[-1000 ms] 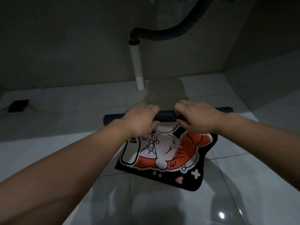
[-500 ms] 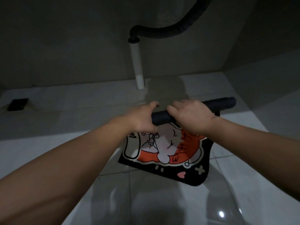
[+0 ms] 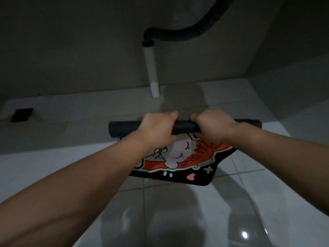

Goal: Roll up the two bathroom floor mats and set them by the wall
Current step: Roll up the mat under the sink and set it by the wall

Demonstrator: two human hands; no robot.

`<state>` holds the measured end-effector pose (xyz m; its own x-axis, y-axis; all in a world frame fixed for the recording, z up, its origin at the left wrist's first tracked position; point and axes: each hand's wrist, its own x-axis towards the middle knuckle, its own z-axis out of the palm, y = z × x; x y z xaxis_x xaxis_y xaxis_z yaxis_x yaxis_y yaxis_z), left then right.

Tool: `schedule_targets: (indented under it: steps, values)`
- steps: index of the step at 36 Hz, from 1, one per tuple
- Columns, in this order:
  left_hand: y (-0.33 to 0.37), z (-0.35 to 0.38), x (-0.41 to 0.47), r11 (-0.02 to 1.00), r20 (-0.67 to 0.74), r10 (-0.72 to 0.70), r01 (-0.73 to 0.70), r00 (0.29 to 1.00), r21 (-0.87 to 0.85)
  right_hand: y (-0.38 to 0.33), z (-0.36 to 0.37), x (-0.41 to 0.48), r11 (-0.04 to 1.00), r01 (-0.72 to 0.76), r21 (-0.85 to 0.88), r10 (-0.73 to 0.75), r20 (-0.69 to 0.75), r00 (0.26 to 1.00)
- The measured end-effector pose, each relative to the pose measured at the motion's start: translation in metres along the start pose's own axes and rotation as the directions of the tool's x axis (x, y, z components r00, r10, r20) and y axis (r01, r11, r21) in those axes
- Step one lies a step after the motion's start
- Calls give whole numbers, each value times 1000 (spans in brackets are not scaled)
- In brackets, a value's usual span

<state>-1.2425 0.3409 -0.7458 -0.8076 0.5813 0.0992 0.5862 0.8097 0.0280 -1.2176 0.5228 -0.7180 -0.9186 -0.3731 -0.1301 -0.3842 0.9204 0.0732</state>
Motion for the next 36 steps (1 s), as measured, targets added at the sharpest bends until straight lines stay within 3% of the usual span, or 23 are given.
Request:
schedule_targets:
  steps: [4, 7, 12, 15, 18, 21, 24, 27, 29, 32, 34, 36]
  values:
    - [-9, 0, 2, 947, 316, -62, 156, 947, -281, 1, 16, -4, 944, 125, -305, -219, -296, 930]
    - [-7, 2, 0, 950, 255, -89, 159, 963, -269, 2, 21, 0, 948, 122, -294, -231, -369, 900]
    - [-6, 5, -7, 997, -23, -63, 64, 998, 36, 0, 8, 5, 995, 70, -66, -78, -122, 989]
    - [-5, 6, -9, 996, -112, -6, 16, 994, 86, 5, -5, 6, 987, -20, 159, 7, 80, 997]
    - [-3, 6, -8, 995, -152, 20, -5, 988, 102, 5, -11, 4, 964, -85, 251, 49, 145, 988]
    - [-6, 6, -4, 999, -63, -28, 29, 998, 26, 0, -7, -2, 1000, -15, -1, 15, -10, 1000]
    - [-9, 6, -3, 990, 105, -63, 75, 992, -118, 0, 8, -6, 953, 106, -284, -177, -239, 955]
    - [-10, 6, -6, 967, 157, -77, 112, 985, -227, 1, 15, -4, 932, 130, -338, -250, -339, 907]
    - [-12, 7, -8, 983, 114, -63, 82, 991, -166, -3, 15, -3, 943, 140, -301, -230, -290, 929]
    - [-17, 9, -12, 999, 13, -23, 23, 1000, -39, -4, 1, -2, 993, 84, -83, -90, -67, 994]
    - [-20, 9, -14, 1000, -56, 6, -6, 998, 14, 0, -7, -1, 994, 11, 105, -21, 97, 995]
    - [-22, 7, -15, 1000, -103, 14, -11, 995, 29, 4, -9, -2, 975, -24, 222, -15, 171, 985]
